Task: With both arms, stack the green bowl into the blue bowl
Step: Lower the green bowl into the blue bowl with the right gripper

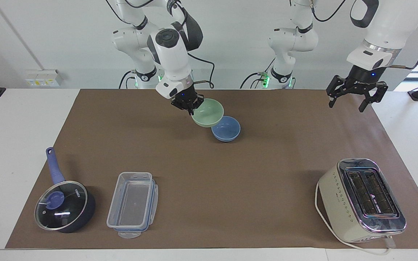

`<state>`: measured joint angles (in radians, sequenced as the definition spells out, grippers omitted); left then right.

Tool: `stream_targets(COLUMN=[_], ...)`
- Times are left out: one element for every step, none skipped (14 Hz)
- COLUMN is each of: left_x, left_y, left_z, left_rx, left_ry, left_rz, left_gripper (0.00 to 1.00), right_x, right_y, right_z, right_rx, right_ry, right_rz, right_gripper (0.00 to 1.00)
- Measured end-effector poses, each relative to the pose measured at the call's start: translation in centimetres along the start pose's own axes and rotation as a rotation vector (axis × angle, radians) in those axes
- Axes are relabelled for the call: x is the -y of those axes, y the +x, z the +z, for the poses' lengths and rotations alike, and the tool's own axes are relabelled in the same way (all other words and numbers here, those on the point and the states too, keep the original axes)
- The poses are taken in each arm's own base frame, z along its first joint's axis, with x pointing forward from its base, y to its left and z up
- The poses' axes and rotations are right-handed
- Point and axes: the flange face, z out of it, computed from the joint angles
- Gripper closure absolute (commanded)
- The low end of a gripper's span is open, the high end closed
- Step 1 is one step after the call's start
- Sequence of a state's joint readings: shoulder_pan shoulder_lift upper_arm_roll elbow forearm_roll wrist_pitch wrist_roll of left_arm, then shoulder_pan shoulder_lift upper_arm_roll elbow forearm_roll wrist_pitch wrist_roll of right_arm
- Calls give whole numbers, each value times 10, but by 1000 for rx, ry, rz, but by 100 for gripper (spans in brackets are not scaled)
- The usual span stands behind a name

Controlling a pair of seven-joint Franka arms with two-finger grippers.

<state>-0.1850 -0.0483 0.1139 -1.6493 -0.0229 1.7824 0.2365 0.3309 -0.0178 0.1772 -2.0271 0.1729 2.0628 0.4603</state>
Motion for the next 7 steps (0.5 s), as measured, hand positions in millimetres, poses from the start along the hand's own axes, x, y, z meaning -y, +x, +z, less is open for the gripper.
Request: stream_targets(left_x=[0, 1, 2, 3, 3, 4, 4], left_y=[-2, -3, -4, -5, -6, -7, -8], left_z=[2, 4, 5, 6, 6, 6, 7], left_rx=[19, 34, 43, 51, 56, 61, 70], left_ry=[-4, -8, -9, -11, -12, -13, -16], left_rz=[9, 12, 12, 12, 11, 11, 11], left_gripper=[0, 0, 0, 0, 0, 0, 0], right_x=[4, 6, 8, 11, 16, 25, 34], right_y=[-2, -4, -5, -6, -10, -14, -17], right_z=[2, 3, 3, 3, 6, 12, 20], right_rx=[5, 6, 7, 9, 13, 8, -3], right_ry=[3, 4, 4, 6, 7, 12, 20], right_rz=[-3, -8, -12, -15, -19, -13, -9], right_gripper=[100, 100, 100, 100, 100, 100, 100])
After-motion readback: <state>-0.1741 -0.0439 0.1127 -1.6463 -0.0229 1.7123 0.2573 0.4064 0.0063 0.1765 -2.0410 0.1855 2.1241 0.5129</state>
